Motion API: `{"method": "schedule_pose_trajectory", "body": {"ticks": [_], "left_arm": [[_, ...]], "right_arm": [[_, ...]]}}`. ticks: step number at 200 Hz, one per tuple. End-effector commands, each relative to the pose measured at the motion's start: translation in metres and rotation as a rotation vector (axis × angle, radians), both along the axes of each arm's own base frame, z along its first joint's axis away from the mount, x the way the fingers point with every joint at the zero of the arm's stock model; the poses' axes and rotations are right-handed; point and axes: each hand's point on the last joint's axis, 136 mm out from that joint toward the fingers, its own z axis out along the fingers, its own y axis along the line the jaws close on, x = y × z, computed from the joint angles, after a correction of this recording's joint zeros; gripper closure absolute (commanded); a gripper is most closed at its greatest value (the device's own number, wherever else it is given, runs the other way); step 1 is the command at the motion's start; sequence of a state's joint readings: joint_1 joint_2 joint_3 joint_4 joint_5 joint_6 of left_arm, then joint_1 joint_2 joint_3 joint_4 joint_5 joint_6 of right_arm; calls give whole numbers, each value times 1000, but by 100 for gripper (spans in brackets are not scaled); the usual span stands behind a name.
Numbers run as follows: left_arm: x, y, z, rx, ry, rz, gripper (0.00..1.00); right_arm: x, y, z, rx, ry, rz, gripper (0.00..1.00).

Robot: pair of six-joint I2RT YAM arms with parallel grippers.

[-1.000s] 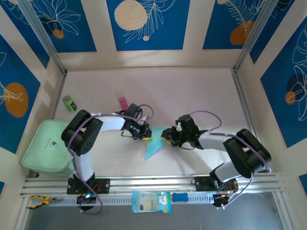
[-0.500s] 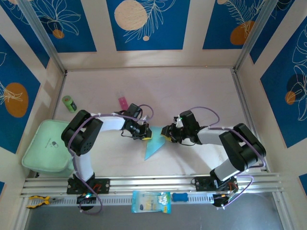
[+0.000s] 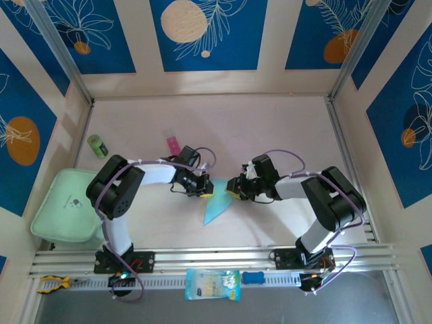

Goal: Fold a paper plane with a square sheet of paper (pick it up from the middle)
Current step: Perform the fifth fold on the wing at the bottom-center of the table.

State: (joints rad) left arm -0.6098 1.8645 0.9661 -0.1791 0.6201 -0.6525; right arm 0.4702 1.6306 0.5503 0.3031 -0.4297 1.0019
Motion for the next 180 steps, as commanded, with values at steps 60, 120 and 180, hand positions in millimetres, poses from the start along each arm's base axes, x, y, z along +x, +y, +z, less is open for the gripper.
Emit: {"method": "schedule_pose_trajectory", "body": {"ticks": [60, 120, 180], "left_arm": [[-6, 11, 1, 40, 6, 7, 90], [0, 8, 25, -1, -62, 9, 79], [3, 26, 55, 108, -268, -46, 66]], "right_arm": [[6, 3, -1, 33, -14, 37, 78], [8, -3, -1, 18, 15, -13, 92], [14, -20, 1, -12, 125, -255, 94]]}}
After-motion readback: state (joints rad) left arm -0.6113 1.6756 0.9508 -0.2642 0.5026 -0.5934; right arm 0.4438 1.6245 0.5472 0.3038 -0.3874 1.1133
